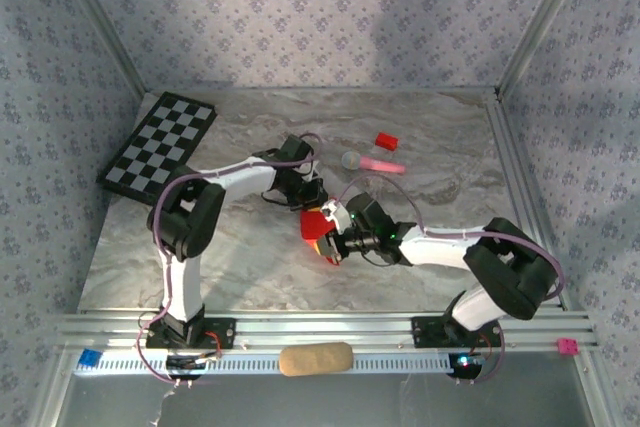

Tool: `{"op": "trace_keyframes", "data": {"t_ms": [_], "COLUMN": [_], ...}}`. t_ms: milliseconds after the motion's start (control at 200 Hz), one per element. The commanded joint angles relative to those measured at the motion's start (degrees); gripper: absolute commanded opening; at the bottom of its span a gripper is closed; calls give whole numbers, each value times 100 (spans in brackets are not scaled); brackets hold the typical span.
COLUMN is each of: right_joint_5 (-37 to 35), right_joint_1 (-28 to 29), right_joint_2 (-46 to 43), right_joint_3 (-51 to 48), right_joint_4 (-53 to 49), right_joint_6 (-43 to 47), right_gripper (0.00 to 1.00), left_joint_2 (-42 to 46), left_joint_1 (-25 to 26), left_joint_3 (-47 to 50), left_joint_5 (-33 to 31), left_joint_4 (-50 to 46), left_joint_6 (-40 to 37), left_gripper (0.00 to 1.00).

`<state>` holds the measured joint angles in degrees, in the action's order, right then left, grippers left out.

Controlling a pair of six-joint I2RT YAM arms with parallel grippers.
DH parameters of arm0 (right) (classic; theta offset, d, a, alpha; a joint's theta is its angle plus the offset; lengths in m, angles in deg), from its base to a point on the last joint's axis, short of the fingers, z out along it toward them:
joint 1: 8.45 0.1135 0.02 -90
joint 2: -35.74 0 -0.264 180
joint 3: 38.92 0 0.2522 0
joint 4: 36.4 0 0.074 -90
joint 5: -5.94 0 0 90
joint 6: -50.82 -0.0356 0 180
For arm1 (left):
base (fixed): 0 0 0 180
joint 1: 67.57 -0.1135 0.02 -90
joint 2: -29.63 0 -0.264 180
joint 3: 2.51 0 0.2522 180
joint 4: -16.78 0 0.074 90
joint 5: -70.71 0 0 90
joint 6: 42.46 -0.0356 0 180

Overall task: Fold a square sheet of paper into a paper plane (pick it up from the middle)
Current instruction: Third fold the triangle at the center of the table.

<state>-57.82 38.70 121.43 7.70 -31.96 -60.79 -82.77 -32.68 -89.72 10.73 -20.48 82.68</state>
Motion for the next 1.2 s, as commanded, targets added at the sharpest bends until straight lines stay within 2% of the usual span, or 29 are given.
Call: {"op": "trace_keyframes", "data": {"t_ms": [0, 365, 885, 1194], "right_joint_5": [383, 582, 748, 760], "right_joint_1": [-51, -226, -903, -1006], "right_joint_2": [136, 379, 627, 991], "right_joint_3": [136, 151, 237, 437], "right_joint_4": [-36, 109, -57, -53], "right_joint_6": [-143, -325, -362, -353], "right_gripper": [1, 1, 1, 1], "left_joint_2": [-198, -570, -564, -590], "left_joint_1": [-9, 48, 56, 53], "left_joint_3": [-178, -240, -292, -327], "left_joint_5": [-99, -269, -275, -255], "left_joint_4": [-207, -403, -373, -400], "left_joint_6": [-273, -535, -580, -622], "left_gripper": [12, 10, 9, 9]}}
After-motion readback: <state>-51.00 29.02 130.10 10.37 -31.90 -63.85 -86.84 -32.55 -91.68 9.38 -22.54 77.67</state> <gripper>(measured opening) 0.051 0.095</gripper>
